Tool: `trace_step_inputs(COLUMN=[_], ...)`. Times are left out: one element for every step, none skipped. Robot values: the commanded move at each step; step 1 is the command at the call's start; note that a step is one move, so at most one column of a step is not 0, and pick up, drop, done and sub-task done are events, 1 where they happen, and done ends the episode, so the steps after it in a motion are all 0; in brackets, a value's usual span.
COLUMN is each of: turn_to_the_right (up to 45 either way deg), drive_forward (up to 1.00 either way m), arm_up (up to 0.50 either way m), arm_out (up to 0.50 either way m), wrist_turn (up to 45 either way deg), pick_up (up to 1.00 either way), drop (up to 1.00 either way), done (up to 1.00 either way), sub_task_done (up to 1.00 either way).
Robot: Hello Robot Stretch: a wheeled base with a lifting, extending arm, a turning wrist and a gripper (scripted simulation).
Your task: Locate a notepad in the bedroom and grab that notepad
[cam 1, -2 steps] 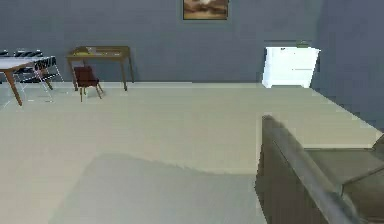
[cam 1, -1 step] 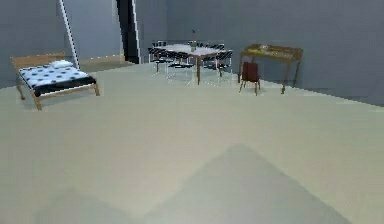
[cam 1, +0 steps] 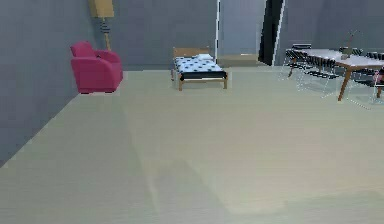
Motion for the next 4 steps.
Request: trace_step_inputs(turn_to_the_right=[0.0, 45.0, 39.0, 0.0], drive_forward=[0.2, 0.0, 0.0, 1.0], arm_up=[0.0, 0.0, 0.0, 0.0], arm_out=[0.0, 0.0, 0.0, 0.0], wrist_turn=[0.0, 0.0, 0.0, 0.0], pick_up=[0.0, 0.0, 0.0, 0.0], drop=[0.0, 0.0, 0.0, 0.0], done=[0.0, 0.0, 0.0, 0.0], sub_task_done=[0.0, 0.0, 0.0, 0.0])
